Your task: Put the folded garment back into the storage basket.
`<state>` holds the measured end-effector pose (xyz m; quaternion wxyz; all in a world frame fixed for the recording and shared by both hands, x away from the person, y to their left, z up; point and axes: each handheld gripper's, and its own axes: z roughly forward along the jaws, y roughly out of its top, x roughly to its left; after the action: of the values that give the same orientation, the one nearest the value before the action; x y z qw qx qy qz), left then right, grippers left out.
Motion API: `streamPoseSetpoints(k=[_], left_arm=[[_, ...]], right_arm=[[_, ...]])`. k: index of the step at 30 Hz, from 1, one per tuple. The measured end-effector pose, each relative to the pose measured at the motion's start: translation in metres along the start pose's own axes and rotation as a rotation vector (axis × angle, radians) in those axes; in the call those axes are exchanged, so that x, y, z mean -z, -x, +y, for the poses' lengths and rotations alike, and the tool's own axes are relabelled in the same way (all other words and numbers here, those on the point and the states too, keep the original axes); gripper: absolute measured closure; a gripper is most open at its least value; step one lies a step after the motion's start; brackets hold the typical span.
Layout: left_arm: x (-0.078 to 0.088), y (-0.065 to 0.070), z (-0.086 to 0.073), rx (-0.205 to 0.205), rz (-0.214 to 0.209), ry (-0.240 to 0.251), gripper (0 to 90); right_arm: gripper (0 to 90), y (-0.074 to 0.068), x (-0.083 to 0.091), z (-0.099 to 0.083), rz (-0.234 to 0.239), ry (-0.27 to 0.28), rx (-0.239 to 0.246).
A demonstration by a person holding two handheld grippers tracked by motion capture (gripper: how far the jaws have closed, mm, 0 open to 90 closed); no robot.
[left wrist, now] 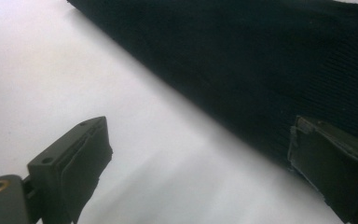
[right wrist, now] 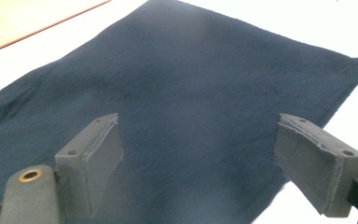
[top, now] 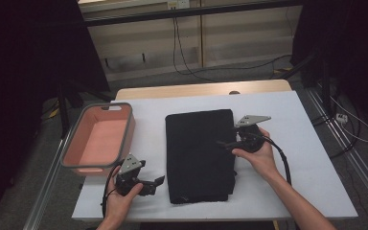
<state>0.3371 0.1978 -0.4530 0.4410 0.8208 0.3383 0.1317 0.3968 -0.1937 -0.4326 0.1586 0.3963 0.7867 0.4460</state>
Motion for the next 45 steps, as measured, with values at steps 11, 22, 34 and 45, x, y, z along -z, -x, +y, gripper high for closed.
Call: streamPoseSetpoints(k=[11, 22, 34, 45], left_arm=[[-0.001, -0.001, 0.0, 0.012, 0.01, 0.003, 6.1], [0.0, -0.001, 0.0, 0.004, 0.013, 0.005, 6.1], [0.001, 0.001, 0.001, -0.005, 0.022, 0.004, 6.1], [-0.002, 0.002, 0.001, -0.012, 0.015, -0.007, 6.1]], right_arm=[[24.4, -0.029, 0.023, -0.018, 0.053, 0.014, 0.073], [26.5, -0.062, 0.028, -0.023, 0.108, -0.008, 0.12], [28.2, -0.086, 0.049, -0.036, 0.133, -0.046, 0.174], [32.3, -0.095, 0.057, -0.051, 0.14, -0.093, 0.238]])
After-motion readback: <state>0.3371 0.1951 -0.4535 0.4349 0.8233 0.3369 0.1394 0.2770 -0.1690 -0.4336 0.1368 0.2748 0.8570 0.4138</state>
